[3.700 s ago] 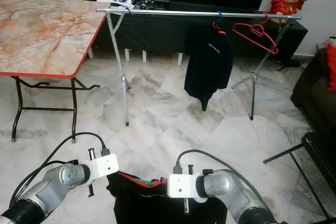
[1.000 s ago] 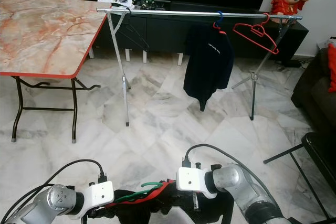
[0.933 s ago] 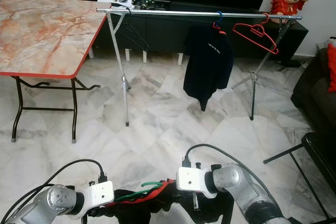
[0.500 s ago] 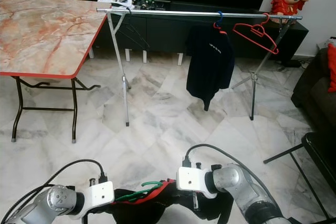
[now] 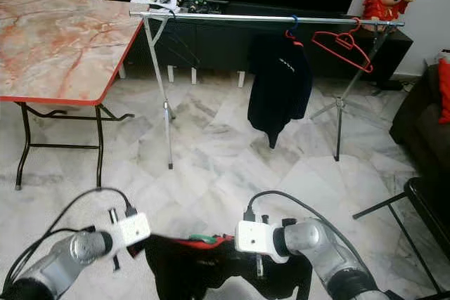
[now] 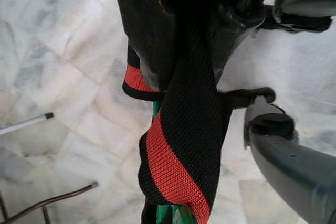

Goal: Hang hanger

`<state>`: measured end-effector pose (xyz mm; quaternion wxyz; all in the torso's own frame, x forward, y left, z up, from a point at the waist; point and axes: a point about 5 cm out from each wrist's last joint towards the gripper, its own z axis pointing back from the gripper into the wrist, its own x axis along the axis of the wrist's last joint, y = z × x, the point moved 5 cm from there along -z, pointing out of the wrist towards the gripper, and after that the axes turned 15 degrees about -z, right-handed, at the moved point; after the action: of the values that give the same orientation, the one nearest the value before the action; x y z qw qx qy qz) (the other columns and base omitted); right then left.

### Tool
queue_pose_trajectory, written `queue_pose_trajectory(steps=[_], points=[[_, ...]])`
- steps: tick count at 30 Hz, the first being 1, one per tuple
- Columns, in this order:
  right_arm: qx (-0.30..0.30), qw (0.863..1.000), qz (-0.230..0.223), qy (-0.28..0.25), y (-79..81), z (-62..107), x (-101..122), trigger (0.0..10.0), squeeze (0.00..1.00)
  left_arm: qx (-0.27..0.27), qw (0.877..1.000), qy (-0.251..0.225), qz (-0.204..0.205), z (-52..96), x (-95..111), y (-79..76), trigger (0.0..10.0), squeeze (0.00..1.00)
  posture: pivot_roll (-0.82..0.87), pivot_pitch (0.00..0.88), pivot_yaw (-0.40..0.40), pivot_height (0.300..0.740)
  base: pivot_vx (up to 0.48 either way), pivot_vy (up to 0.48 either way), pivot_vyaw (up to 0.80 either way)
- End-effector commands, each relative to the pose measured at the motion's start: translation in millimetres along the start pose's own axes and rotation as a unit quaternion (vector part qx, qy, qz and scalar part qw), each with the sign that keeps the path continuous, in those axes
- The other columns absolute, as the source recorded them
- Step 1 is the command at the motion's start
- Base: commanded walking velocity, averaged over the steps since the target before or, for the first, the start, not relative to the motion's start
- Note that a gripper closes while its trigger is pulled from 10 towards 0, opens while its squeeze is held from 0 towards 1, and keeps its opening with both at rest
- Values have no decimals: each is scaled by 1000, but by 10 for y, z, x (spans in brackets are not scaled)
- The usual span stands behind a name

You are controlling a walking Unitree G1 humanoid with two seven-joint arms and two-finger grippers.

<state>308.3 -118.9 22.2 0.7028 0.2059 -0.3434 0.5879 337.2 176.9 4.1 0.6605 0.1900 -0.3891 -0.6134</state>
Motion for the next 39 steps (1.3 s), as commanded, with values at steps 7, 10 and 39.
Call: queue_pose_trajectory(steps=[7,10,39], points=[[-92,995,-5,45,-227,159,-221,10000,0,-132,980,138,-55,169,-690,-475,0,0,70,77,-76,740,0,0,0],[-129,990,-51,-27,-373,202,-9,10000,0,-205,969,122,-60,233,-676,-748,0,0,67,77,-74,740,0,0,0],[-63,996,-61,-8,-178,-36,-26,10000,0,-287,935,-207,31,610,553,-619,10000,1000,84,41,-83,740,0,0,0]])
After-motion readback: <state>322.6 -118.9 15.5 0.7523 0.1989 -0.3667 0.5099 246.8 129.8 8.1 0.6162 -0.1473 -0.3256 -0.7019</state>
